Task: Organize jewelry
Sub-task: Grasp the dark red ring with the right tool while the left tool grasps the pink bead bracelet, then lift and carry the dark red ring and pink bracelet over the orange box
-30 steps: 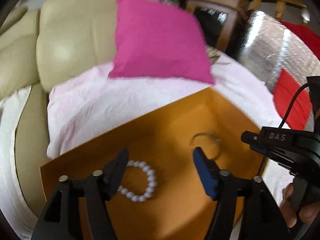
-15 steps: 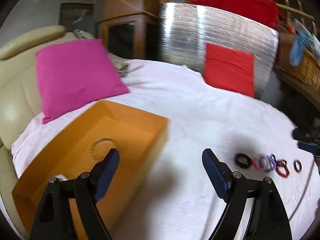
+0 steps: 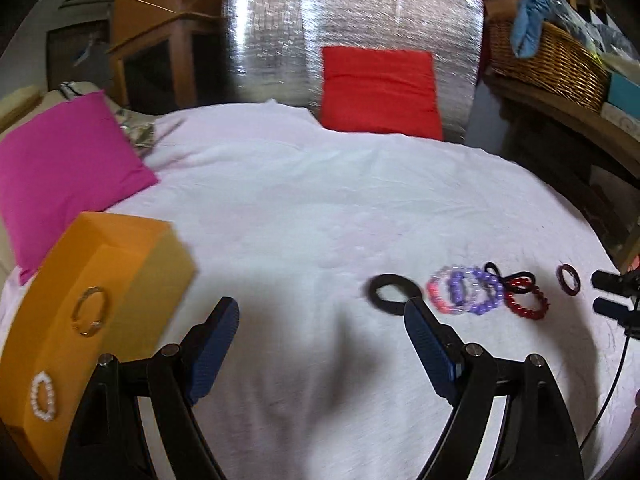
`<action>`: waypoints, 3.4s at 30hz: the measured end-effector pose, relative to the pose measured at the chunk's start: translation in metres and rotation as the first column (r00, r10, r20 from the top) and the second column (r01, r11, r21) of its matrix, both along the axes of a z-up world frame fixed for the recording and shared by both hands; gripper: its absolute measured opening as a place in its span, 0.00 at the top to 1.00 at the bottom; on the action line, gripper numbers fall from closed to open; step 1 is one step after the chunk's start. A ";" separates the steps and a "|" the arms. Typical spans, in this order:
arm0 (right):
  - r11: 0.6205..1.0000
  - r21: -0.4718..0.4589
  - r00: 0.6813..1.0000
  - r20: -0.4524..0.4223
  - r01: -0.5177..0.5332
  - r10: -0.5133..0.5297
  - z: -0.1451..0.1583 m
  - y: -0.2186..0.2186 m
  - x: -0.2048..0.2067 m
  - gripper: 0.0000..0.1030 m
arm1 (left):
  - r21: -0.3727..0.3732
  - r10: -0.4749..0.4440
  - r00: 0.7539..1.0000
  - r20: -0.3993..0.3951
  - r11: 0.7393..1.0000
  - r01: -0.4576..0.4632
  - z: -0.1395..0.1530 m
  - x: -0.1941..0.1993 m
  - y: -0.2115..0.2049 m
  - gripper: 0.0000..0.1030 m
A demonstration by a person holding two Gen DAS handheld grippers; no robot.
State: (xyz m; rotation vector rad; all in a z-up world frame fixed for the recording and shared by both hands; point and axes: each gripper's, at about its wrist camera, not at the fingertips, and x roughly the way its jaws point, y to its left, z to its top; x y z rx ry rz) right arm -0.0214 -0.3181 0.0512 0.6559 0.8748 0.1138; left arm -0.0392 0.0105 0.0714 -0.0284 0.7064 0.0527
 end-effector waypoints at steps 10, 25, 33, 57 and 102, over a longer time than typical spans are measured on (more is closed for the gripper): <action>0.995 -0.057 0.997 -0.008 0.083 -0.083 -0.004 -0.036 -0.005 0.48 | -0.052 -0.088 0.992 -0.090 0.995 0.084 -0.026 0.036 -0.056 0.17; 0.972 -0.131 0.979 -0.039 0.195 -0.201 -0.028 -0.070 0.036 0.51 | -0.062 -0.235 0.965 -0.113 0.971 0.229 -0.048 0.056 -0.089 0.57; 0.943 -0.297 0.986 -0.018 0.151 -0.164 -0.031 -0.048 0.047 0.91 | -0.143 -0.243 0.960 -0.136 0.964 0.224 -0.046 0.054 -0.050 0.92; 0.994 -0.070 0.995 -0.048 -0.089 0.086 -0.007 0.025 0.012 0.93 | -0.133 -0.204 0.973 -0.109 0.973 0.189 -0.022 0.013 0.009 0.93; 0.900 -0.154 0.910 0.014 -0.407 0.414 -0.002 0.200 -0.024 0.93 | -0.162 0.093 0.989 0.118 0.984 -0.073 0.051 -0.068 0.121 0.93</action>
